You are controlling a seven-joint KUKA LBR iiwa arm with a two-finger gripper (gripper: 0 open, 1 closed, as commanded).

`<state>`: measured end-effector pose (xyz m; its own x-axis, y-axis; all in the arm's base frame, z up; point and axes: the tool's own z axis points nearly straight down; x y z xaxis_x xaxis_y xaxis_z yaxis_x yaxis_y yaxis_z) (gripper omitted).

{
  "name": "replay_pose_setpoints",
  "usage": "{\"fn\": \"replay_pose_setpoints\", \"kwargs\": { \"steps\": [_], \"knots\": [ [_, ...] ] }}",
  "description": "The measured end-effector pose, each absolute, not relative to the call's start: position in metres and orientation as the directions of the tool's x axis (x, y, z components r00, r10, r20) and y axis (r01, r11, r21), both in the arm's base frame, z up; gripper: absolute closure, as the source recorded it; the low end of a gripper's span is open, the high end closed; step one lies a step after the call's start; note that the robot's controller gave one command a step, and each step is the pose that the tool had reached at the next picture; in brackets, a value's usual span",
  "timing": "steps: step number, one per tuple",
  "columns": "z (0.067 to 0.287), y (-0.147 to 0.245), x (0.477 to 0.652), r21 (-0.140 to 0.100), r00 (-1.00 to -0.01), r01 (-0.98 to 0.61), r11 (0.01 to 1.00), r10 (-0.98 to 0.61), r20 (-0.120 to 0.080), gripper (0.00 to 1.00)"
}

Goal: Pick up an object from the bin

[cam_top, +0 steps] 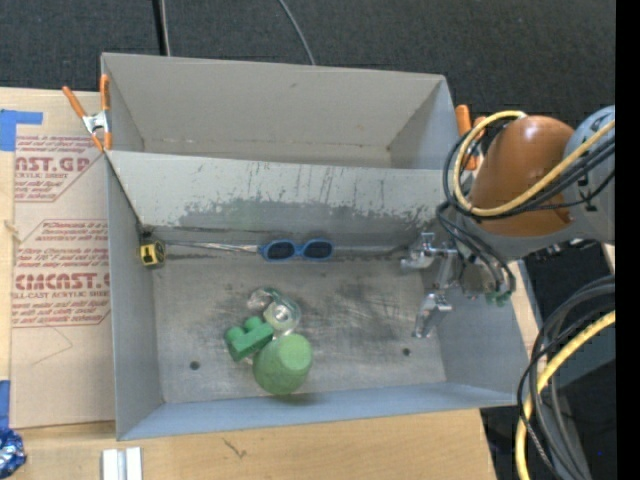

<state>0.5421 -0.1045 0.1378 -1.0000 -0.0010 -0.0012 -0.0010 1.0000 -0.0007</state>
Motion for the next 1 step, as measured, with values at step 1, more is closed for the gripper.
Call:
{"fn": "replay_pose_setpoints", "kwargs": {
  "steps": [1],
  "knots": [
    [0.0872,-0.0580,0.5384,0.003,-0.996,0.093,0.996,0.093,0.004,0.00]
  ]
}}
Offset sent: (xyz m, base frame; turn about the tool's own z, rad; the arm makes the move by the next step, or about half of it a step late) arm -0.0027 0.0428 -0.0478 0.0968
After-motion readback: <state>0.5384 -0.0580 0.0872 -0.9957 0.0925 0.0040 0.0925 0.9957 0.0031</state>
